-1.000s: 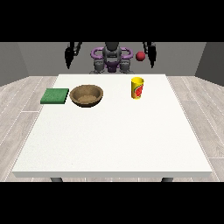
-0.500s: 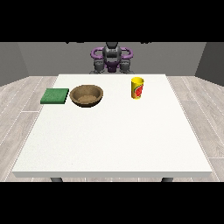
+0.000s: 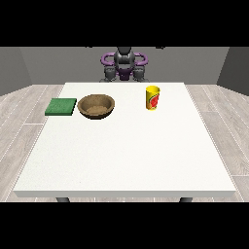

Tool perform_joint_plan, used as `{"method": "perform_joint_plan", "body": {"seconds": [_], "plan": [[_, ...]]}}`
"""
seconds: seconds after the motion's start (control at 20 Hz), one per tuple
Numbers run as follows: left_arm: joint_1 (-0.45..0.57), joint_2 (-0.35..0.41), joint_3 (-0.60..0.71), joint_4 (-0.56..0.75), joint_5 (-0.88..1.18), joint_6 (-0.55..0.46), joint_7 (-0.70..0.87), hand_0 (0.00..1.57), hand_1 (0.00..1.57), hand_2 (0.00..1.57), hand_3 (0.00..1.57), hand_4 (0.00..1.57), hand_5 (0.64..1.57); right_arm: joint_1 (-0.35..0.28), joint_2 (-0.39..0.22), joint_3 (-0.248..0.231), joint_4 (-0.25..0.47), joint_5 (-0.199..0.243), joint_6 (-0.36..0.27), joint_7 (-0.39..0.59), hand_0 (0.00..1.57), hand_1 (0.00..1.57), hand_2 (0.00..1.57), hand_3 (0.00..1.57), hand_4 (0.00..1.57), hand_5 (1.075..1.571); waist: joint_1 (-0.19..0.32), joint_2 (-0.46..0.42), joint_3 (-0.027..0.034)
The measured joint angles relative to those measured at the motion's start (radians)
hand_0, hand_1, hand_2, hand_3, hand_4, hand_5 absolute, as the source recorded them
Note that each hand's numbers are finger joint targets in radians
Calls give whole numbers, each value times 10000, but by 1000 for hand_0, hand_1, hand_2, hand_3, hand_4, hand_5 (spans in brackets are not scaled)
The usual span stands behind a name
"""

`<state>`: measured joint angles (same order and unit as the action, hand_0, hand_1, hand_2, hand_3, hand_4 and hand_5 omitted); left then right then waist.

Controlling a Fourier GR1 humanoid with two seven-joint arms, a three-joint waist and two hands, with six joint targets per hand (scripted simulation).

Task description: Pick the cup and pour the ball into the bowl, then pick the bowl and place it on the pad

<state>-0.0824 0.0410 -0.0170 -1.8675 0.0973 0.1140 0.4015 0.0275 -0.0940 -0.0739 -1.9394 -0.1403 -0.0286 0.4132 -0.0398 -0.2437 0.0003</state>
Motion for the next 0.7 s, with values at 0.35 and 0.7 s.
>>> {"method": "perform_joint_plan", "body": {"seconds": [0.35,0.7], "plan": [[-1135,165,458,1079,-376,-133,-2096,0,0,0,0,570,1520,-795,472,272,365,301,-18,-1722,0,0,0,0,702,1545,-238,2557,-6],[-1218,333,1000,2954,-619,-472,-5077,0,0,0,0,360,1483,-1191,87,-385,986,-278,718,-3105,0,0,0,0,681,1551,-513,4211,-5]]}}
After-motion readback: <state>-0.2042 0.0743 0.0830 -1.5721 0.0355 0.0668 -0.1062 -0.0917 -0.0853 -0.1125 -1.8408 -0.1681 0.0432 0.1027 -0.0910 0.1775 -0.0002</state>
